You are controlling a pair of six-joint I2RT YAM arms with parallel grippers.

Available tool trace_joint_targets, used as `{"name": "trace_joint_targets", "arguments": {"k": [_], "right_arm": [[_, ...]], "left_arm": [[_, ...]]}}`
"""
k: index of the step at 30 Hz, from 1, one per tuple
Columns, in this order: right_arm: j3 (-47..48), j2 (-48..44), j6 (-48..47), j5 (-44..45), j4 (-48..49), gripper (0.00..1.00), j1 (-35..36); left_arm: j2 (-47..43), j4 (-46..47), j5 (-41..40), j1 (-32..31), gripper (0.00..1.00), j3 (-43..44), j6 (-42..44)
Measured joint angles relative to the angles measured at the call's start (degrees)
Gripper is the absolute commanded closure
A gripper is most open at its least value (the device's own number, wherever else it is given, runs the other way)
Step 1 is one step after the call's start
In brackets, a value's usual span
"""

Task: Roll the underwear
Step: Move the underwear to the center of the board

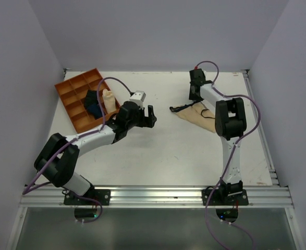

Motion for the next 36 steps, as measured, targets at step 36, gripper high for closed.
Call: {"name": "trace_joint_targets", "arguments": {"k": [36], "right_arm": [[-5.64,-5.29,1.29,8.44,-0.94,0.42,-0.57]], "left_arm": [[-0.87,0.04,0.96,1.22,0.11,-0.17,-0.07]]}}
